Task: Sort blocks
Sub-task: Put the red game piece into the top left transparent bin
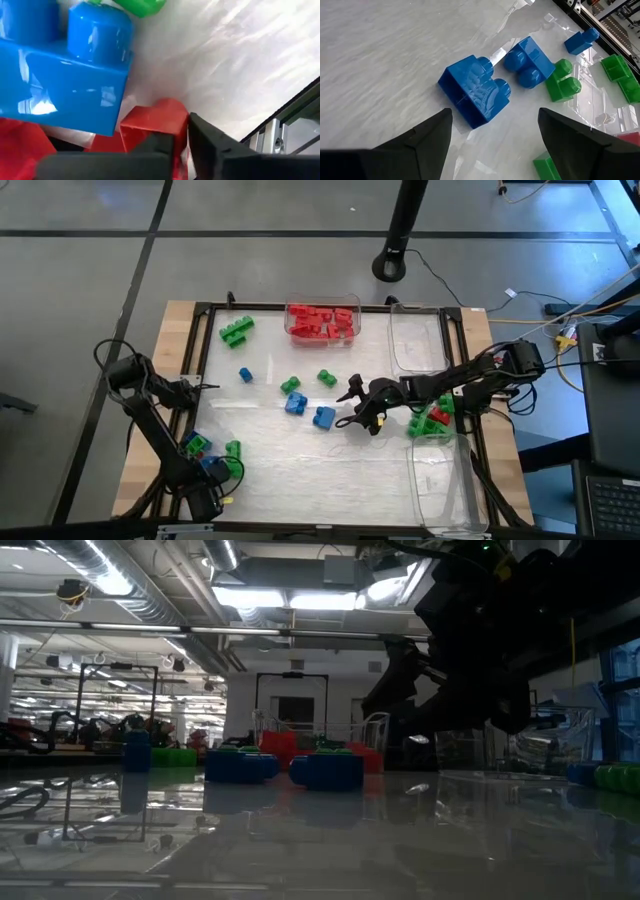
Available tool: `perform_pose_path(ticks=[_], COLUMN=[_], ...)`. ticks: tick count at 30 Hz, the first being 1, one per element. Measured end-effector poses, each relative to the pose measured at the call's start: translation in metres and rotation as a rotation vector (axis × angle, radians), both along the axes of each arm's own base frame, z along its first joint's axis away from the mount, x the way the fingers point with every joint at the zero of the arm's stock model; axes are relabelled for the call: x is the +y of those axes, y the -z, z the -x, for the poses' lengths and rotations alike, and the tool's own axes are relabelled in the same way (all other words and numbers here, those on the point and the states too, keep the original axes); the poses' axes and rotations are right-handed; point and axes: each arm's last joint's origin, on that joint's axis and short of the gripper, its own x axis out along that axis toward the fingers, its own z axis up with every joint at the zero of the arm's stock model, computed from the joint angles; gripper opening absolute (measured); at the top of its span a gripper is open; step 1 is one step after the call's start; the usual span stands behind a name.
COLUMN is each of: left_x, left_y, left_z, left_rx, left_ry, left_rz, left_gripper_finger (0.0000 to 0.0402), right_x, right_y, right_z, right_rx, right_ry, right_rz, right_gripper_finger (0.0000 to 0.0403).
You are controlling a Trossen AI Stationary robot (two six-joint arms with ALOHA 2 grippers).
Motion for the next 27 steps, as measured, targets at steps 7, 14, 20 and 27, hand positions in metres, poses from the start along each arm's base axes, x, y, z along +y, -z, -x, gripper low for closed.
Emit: perform_pose_path(ticks=[7,14,20,27], left_x=[0.0,-0.003,-0.004,0.005], left_y=[0.0,-0.001,-0.017,-0.043], left_z=[0.0,-0.005,-0.018,-0.039], left_rx=[-0.001,-0.028,-0.069,-0.21], left_ry=[0.009,-0.002,0.016,0.032], left_rz=[-0.001,0.046,0.083,0.071], left_gripper_finger=[0.0013,0.0007,0.0005,0.0004], right_x=[0.0,0.0,0.0,0.0], right_y=[0.0,0.0,0.0,0.0], right_z=[0.0,0.0,0.0,0.0], right_rx=[0.0,0.0,-0.001,-0.001], right_ry=[0.0,0.0,0.0,0.0], right_rz=[0.0,0.0,0.0,0.0], right_gripper_finger=[0.0293,0.0293,0.0293,0.0293])
